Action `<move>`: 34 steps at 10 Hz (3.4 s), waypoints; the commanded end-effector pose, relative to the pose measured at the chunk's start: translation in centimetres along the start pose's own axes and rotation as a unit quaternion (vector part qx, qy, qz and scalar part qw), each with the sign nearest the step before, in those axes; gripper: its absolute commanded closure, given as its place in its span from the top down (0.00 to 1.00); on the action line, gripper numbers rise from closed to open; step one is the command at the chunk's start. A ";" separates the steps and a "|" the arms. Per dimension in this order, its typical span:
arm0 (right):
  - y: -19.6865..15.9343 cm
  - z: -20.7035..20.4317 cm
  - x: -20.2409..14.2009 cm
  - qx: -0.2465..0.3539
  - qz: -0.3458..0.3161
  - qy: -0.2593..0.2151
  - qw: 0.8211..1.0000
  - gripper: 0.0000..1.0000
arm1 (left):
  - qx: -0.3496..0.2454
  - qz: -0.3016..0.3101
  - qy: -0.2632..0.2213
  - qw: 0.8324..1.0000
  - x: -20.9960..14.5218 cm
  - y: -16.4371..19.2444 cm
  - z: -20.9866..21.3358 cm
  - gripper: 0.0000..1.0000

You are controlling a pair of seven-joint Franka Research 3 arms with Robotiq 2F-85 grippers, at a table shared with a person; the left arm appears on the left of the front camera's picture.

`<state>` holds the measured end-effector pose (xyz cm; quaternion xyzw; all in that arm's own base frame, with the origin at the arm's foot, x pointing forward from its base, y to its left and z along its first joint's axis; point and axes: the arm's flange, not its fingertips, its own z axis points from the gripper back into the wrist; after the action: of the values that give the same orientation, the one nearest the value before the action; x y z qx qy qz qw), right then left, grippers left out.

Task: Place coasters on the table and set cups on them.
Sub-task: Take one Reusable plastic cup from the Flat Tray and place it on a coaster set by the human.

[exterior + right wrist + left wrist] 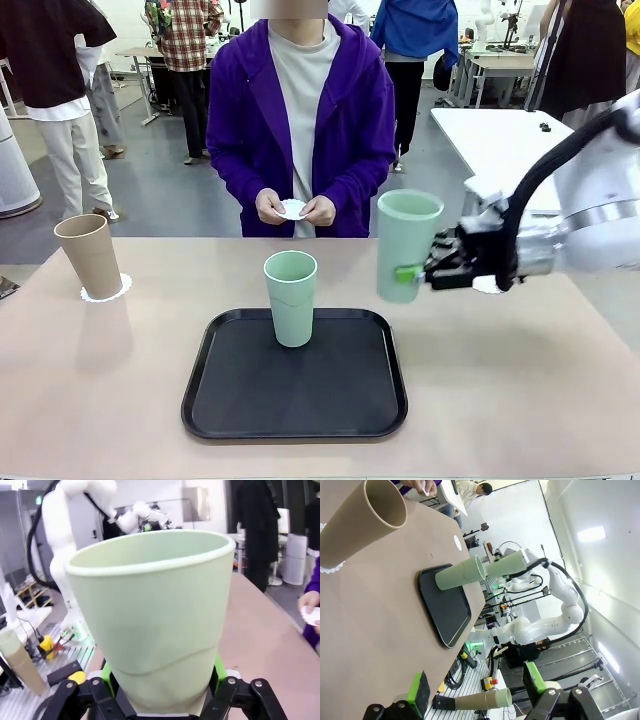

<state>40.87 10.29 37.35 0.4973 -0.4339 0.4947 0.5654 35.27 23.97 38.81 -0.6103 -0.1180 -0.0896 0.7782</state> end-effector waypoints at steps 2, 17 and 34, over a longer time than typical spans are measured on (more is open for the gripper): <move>2.9 3.6 6.2 -0.015 -0.033 0.013 0.999 0.26 | -0.002 -0.002 -0.003 1.000 -0.1 -0.2 0.0 1.00; -10.1 21.1 5.3 -0.224 -0.079 -0.042 0.970 0.83 | -0.002 -0.002 -0.003 1.000 -0.1 -0.2 0.0 1.00; -16.3 22.3 -3.4 -0.110 0.043 -0.017 0.993 0.83 | -0.002 -0.002 -0.003 1.000 -0.1 -0.2 0.0 1.00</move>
<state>55.33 -11.54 35.25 0.4197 -0.5125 0.4332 0.6112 35.27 23.96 38.81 -0.6104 -0.1179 -0.0896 0.7781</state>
